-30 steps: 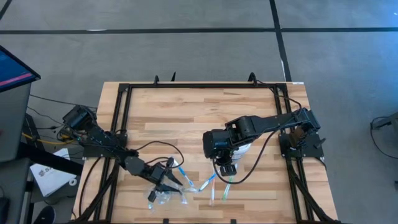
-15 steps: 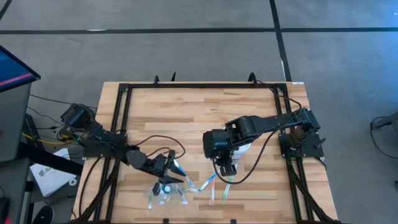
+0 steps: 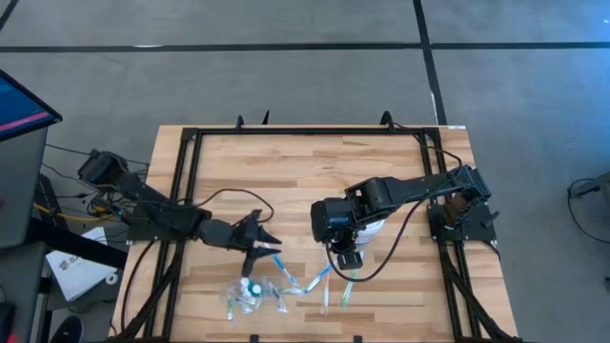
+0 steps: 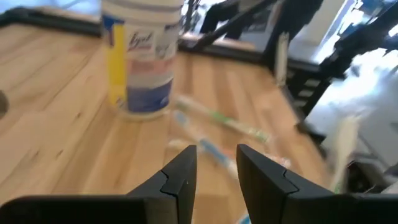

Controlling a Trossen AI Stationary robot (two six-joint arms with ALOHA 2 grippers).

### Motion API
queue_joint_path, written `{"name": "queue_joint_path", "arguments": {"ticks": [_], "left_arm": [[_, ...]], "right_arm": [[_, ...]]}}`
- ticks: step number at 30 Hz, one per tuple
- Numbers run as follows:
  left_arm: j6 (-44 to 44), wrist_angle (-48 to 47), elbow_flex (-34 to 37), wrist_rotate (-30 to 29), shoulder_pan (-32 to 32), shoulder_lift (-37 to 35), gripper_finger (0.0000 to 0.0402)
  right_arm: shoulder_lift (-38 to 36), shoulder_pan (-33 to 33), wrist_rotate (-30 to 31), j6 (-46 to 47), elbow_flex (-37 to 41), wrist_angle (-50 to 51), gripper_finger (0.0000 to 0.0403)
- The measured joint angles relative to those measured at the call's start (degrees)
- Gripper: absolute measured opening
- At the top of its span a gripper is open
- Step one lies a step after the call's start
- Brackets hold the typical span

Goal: Pick & Place toothbrushing station
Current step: Put the left blue toothbrush into the transparent organizer

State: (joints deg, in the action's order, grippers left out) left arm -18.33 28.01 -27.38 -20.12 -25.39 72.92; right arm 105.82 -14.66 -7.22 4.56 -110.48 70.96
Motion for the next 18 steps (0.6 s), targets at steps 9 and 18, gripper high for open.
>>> {"name": "queue_joint_path", "arguments": {"ticks": [9,18], "left_arm": [[1.2,-10.5,-1.5,7.8,5.8,-0.7,0.0108],[10.3,-22.7,-6.9,14.6,9.6,0.3,0.0108]], "right_arm": [[0.0,0.1,0.0,0.0,0.0,0.0,0.0122],[0.0,0.1,0.0,0.0,0.0,0.0,0.0122]]}}
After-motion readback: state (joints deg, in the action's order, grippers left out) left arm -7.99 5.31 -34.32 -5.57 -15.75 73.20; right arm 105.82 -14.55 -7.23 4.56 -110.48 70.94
